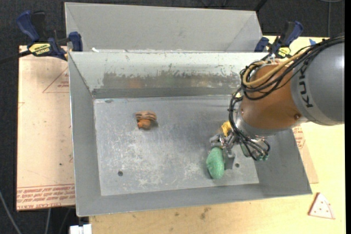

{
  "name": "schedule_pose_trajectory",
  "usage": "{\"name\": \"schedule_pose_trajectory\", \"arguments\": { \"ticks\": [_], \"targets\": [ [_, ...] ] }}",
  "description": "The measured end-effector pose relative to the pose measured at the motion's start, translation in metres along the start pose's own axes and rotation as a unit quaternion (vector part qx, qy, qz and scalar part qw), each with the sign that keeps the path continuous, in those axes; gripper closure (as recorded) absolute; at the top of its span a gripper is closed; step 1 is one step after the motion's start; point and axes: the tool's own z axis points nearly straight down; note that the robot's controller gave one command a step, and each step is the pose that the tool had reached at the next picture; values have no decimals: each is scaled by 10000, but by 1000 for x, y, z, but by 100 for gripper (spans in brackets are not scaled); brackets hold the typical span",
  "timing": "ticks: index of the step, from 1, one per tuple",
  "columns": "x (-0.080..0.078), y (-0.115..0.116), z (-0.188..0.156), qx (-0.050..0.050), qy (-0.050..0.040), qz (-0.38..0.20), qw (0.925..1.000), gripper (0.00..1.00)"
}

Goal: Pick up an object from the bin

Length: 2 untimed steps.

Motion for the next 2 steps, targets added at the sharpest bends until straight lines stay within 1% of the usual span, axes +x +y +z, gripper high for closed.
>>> {"name": "schedule_pose_trajectory", "arguments": {
  "ticks": [1, 2],
  "targets": [
    [0, 0, 0, 0, -1, -1, 10000, 100],
    [-6, 18, -177, 14, -49, 131, 9999, 100]
  ]
}}
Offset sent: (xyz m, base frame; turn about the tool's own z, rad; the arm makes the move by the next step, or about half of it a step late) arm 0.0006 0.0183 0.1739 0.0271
